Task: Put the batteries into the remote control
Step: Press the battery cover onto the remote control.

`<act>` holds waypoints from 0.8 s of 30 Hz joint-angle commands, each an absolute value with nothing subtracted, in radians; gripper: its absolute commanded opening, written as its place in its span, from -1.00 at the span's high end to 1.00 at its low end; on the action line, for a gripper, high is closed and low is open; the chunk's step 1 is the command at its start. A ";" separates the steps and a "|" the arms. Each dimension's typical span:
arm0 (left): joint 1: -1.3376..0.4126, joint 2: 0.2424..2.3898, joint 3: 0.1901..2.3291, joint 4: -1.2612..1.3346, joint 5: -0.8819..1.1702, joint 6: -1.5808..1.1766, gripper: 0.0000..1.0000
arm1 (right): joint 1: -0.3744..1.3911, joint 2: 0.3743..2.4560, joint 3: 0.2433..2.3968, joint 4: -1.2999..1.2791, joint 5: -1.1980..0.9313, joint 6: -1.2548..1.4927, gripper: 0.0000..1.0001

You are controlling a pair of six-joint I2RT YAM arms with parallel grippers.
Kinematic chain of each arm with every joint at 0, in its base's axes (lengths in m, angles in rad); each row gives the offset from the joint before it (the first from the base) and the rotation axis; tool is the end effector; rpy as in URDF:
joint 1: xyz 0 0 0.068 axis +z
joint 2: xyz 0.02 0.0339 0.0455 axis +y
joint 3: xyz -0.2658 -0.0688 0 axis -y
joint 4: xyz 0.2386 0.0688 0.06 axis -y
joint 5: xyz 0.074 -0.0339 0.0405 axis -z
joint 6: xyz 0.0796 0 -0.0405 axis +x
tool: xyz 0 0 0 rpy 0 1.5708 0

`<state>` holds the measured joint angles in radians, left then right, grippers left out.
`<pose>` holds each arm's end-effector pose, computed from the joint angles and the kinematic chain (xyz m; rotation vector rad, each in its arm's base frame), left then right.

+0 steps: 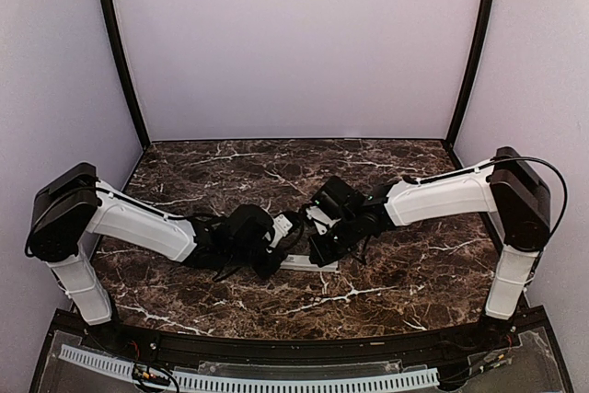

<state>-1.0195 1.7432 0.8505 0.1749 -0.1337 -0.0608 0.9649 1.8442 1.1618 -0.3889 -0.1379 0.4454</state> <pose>0.2066 -0.3157 0.1266 1.0047 2.0855 -0.4078 0.2120 0.3252 0.1313 -0.7629 2.6797 0.6071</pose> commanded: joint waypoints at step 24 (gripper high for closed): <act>-0.930 1.682 1.047 -0.292 0.193 0.558 -0.52 | 0.884 1.652 1.151 -0.467 -0.218 0.443 0.91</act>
